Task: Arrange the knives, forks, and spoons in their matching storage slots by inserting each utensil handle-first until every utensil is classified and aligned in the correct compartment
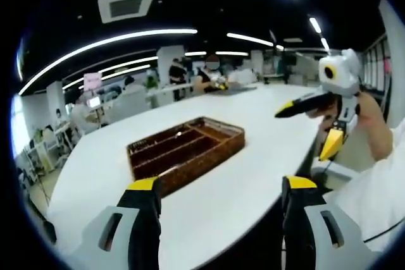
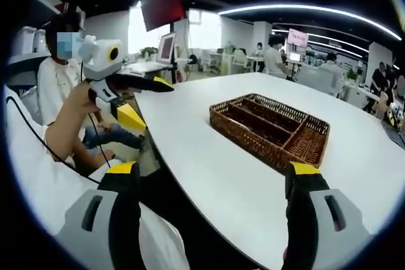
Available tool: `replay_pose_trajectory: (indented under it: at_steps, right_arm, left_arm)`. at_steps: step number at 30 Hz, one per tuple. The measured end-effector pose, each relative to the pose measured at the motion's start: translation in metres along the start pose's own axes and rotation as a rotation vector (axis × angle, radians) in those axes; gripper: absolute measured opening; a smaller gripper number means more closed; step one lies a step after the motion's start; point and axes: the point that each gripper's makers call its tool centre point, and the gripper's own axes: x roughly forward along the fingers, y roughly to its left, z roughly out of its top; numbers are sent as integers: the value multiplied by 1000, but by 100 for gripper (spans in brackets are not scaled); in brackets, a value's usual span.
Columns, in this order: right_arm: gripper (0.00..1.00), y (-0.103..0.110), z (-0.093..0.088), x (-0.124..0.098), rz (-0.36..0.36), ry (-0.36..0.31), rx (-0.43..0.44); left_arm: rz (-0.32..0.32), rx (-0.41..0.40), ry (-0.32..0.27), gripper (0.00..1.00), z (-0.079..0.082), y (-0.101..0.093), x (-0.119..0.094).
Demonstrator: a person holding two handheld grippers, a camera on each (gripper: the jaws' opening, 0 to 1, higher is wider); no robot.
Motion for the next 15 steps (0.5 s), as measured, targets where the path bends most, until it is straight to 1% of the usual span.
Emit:
replay_pose_trajectory:
  at_steps: [15]
  right_arm:
    - [98,0,2,-1,1,-7,-2]
  left_arm:
    - [3,9,1,78,2,0,-2]
